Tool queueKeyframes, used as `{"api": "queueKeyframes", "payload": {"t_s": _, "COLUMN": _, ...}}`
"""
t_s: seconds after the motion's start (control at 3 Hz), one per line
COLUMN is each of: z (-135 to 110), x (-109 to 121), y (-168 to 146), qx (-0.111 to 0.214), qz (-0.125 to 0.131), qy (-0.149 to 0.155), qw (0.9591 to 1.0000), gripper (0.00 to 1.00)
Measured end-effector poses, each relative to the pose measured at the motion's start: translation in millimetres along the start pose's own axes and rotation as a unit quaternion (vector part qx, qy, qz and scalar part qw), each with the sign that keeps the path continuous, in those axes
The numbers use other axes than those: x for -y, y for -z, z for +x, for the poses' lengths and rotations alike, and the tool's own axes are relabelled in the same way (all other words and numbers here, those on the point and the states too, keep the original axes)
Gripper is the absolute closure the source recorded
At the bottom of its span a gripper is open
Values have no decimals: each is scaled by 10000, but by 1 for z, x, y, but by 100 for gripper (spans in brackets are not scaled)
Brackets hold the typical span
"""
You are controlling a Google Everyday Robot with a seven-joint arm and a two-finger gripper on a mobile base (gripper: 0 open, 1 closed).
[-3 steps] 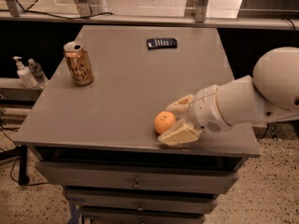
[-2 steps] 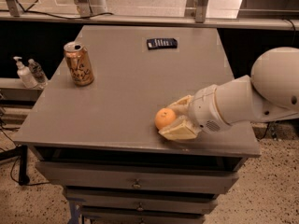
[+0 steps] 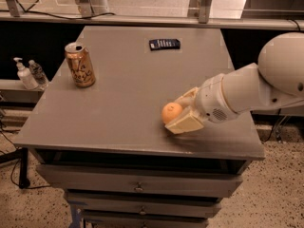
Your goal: Pick orange
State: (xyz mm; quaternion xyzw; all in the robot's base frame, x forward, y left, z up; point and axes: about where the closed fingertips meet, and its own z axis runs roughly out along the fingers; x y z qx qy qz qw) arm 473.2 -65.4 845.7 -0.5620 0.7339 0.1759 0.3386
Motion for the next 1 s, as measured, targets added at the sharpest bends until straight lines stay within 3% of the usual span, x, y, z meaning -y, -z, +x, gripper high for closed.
{"api": "queueKeyframes", "payload": {"t_s": 0.67, "z": -19, "x": 72, "y": 45, "qx": -162, "qz": 613, "qy": -3, "qw": 9980, "gripper": 100}}
{"api": "queueKeyframes", "payload": {"t_s": 1.0, "z": -23, "x": 76, "y": 48, "qx": -180, "qz": 674, "qy": 5, "qw": 9976, "gripper": 100}}
